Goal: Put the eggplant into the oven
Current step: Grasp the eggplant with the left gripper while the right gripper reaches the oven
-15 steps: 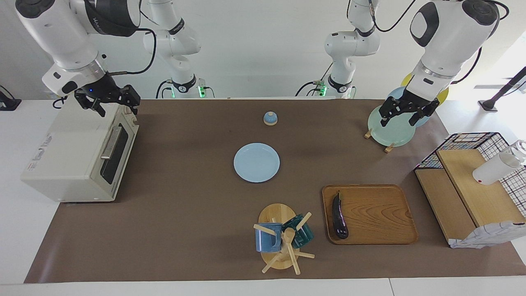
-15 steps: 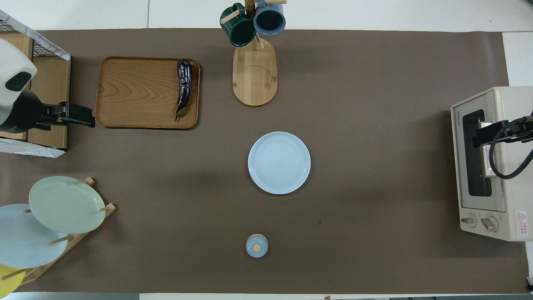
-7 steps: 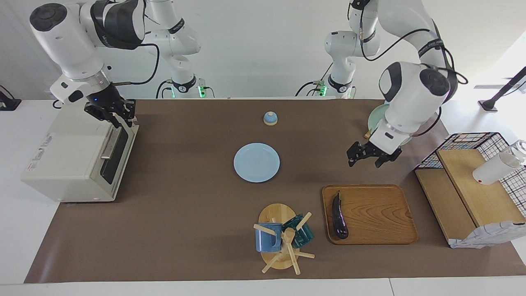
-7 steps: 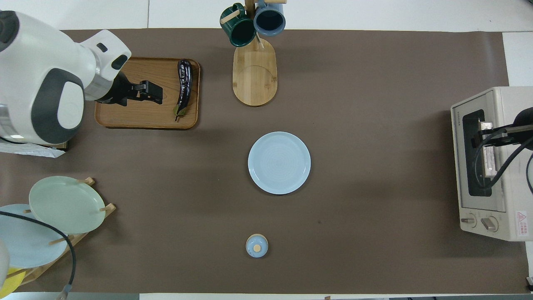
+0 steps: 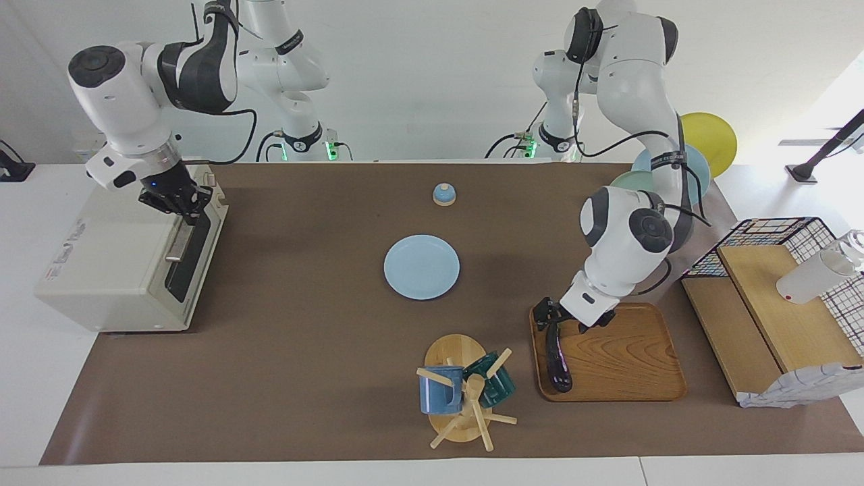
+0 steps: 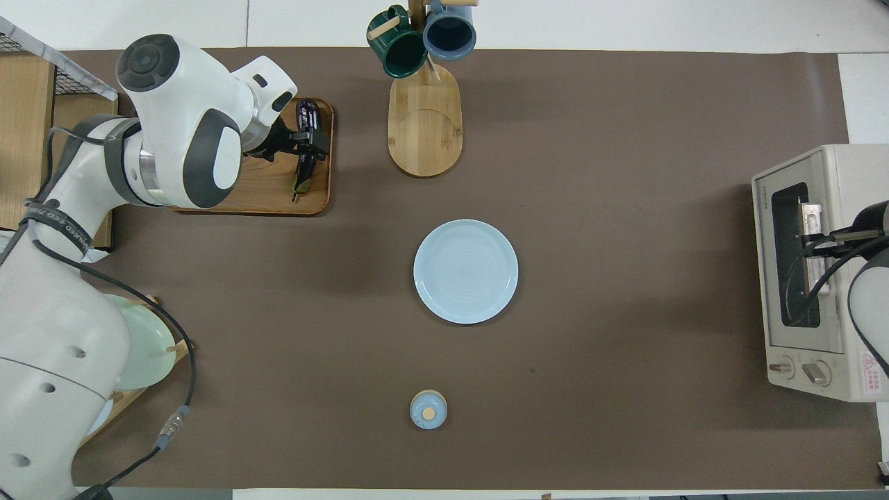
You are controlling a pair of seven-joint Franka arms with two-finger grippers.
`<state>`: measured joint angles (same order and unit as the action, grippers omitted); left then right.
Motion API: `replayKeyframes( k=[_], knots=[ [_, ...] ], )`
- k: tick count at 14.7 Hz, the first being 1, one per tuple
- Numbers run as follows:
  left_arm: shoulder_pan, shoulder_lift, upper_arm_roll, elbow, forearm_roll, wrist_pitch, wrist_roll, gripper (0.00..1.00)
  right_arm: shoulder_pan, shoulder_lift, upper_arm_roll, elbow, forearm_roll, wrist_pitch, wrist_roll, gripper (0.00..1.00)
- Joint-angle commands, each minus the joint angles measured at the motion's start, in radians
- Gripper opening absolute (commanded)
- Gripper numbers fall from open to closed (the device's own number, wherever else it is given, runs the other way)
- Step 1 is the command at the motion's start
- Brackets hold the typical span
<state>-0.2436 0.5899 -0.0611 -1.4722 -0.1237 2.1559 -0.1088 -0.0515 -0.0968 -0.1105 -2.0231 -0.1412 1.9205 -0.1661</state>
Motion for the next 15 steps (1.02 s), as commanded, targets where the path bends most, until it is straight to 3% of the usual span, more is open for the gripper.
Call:
replayKeyframes(
  k=[1, 6, 15],
  knots=[
    [-0.016, 0.015, 0.014, 0.012, -0.004, 0.039, 0.038, 1.0, -0.013, 0.0, 0.008, -0.035, -0.049, 0.043, -0.004, 0.0],
    [-0.011, 0.016, 0.014, -0.034, 0.01, 0.113, 0.064, 1.0, -0.014, 0.008, 0.009, -0.043, -0.093, 0.044, 0.003, 0.0],
    [0.001, 0.008, 0.014, -0.102, 0.038, 0.19, 0.087, 1.0, 0.036, 0.048, 0.017, -0.095, -0.09, 0.159, 0.08, 0.0]
  ],
)
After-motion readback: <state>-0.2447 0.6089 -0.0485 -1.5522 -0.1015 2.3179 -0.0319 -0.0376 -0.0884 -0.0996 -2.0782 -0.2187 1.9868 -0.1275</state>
